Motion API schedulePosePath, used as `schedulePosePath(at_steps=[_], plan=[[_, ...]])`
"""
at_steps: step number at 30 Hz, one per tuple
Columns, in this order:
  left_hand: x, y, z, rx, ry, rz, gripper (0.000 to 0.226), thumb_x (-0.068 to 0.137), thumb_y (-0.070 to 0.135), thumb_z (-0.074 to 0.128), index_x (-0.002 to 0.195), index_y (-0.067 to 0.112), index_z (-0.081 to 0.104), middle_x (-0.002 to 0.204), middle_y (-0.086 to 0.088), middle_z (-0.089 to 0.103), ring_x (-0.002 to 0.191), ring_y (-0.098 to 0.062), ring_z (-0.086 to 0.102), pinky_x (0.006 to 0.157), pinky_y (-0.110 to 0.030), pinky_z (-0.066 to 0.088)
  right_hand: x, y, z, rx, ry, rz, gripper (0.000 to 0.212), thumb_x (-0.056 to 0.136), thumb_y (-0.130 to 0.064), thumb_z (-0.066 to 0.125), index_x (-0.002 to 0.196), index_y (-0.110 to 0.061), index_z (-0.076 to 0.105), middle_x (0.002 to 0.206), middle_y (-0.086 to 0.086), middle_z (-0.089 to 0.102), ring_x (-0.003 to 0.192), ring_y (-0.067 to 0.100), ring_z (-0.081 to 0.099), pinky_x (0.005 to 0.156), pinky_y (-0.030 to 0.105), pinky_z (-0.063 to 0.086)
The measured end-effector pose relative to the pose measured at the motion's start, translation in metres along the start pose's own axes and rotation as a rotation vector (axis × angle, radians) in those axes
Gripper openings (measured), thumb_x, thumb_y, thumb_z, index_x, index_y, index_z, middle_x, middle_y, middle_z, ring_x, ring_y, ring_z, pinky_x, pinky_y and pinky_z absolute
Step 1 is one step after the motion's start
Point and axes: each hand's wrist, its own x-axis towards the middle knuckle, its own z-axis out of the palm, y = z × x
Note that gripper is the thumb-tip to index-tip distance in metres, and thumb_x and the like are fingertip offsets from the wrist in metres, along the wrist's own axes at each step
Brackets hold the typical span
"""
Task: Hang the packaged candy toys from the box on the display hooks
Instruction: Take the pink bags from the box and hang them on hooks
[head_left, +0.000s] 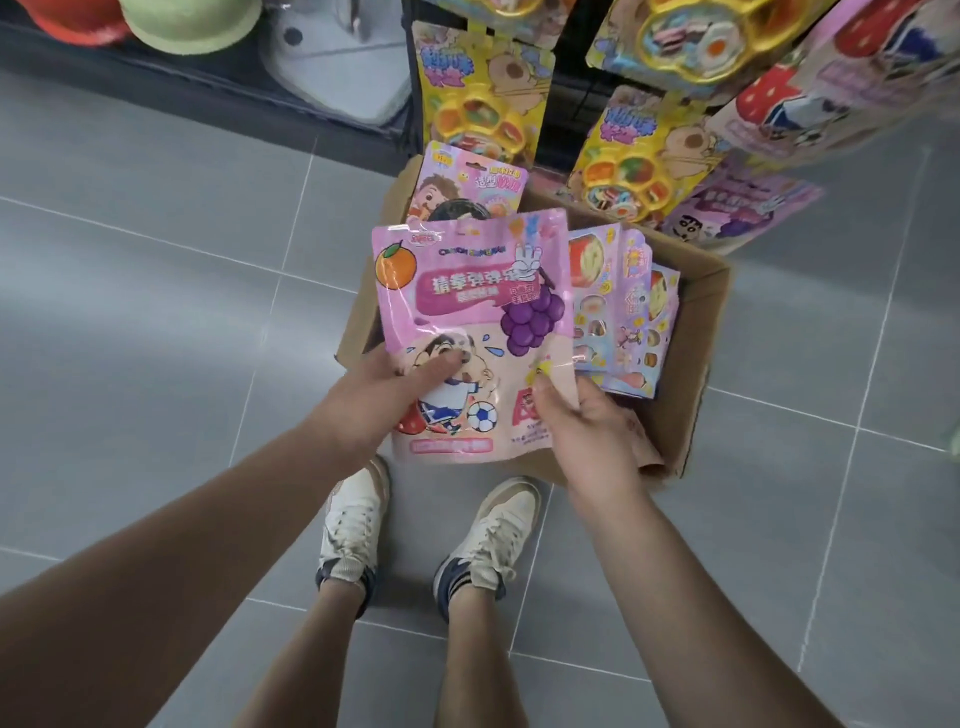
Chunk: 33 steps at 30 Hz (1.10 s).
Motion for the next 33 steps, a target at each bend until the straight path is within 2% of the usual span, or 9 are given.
schedulePosePath(at_steps=[3,6,12,15,19,22,26,29,33], plan=[[-0.002,-0.006,-0.018,-0.04,0.057,0.018,0.061,0.071,0.041,0.084,0.124,0.017,0.066,0.109,-0.008,0.08,0.095,-0.028,0.079,0.073,-0.033,0.063,-0.002,0.005,0.008,-0.053,-0.092,0.056,0.011,0.099,-0.026,0.065,0.102,-0.032,0.073,0.099,-0.013,0.078,0.093,0.003,0.073,0.079,0.019,0.056],[-0.006,-0.005,-0.044,0.005,0.144,0.014,0.086,0.045,0.06,0.095,0.116,0.017,0.07,0.106,-0.009,0.081,0.09,-0.027,0.08,0.071,-0.033,0.064,0.007,0.007,0.006,-0.096,-0.095,0.143,0.007,0.097,-0.03,0.067,0.101,-0.03,0.072,0.102,-0.005,0.078,0.098,0.011,0.074,0.088,0.031,0.058],[0.002,-0.003,-0.09,0.045,0.277,0.027,0.042,0.081,0.032,0.078,0.118,0.014,0.071,0.106,-0.012,0.08,0.095,-0.034,0.078,0.076,-0.037,0.065,0.045,0.019,-0.006,-0.37,0.07,0.234,0.042,0.089,-0.043,0.07,0.125,-0.021,0.068,0.119,-0.007,0.069,0.109,0.017,0.066,0.101,0.04,0.053],[0.01,-0.006,-0.104,0.065,0.275,0.049,0.046,0.077,0.035,0.078,0.118,0.015,0.071,0.104,-0.01,0.081,0.093,-0.032,0.079,0.071,-0.033,0.065,0.066,0.028,-0.003,-0.508,0.095,0.276,0.044,0.093,-0.04,0.068,0.13,-0.016,0.064,0.12,-0.011,0.059,0.115,0.018,0.058,0.092,0.025,0.042],[0.021,-0.014,-0.116,0.084,0.214,0.07,0.066,0.067,0.054,0.089,0.117,0.014,0.071,0.105,-0.01,0.081,0.092,-0.03,0.079,0.068,-0.029,0.064,0.101,0.047,0.014,-0.478,0.079,0.298,0.027,0.092,-0.039,0.07,0.109,-0.017,0.068,0.109,0.0,0.067,0.105,0.024,0.062,0.083,0.031,0.044],[0.03,-0.019,-0.121,0.119,0.186,0.052,0.081,0.053,0.064,0.087,0.116,0.015,0.071,0.104,-0.009,0.081,0.09,-0.03,0.079,0.071,-0.033,0.064,0.127,0.062,0.032,-0.46,0.095,0.346,0.028,0.093,-0.036,0.067,0.111,-0.015,0.069,0.106,0.003,0.064,0.096,0.023,0.057,0.091,0.039,0.051],[0.041,-0.027,-0.124,0.118,0.164,0.042,0.065,0.066,0.056,0.084,0.114,0.014,0.072,0.102,-0.01,0.081,0.09,-0.032,0.079,0.072,-0.035,0.065,0.152,0.087,0.047,-0.308,0.21,0.437,0.014,0.086,-0.032,0.071,0.088,-0.02,0.064,0.102,0.006,0.069,0.1,0.032,0.065,0.097,0.047,0.055],[0.044,-0.027,-0.123,0.128,0.183,0.025,0.041,0.086,0.038,0.077,0.115,0.011,0.07,0.102,-0.01,0.081,0.09,-0.033,0.079,0.081,-0.042,0.063,0.162,0.102,0.051,-0.282,0.208,0.445,0.016,0.085,-0.031,0.071,0.078,-0.017,0.067,0.101,0.012,0.074,0.098,0.036,0.069,0.089,0.04,0.055],[0.033,-0.014,-0.118,0.133,0.182,0.022,0.03,0.088,0.031,0.072,0.106,0.008,0.07,0.092,-0.009,0.082,0.065,-0.016,0.076,0.055,-0.019,0.056,0.143,0.079,0.047,-0.505,0.176,0.278,0.029,0.094,-0.029,0.067,0.09,0.0,0.074,0.092,0.015,0.073,0.09,0.034,0.066,0.074,0.032,0.045]])
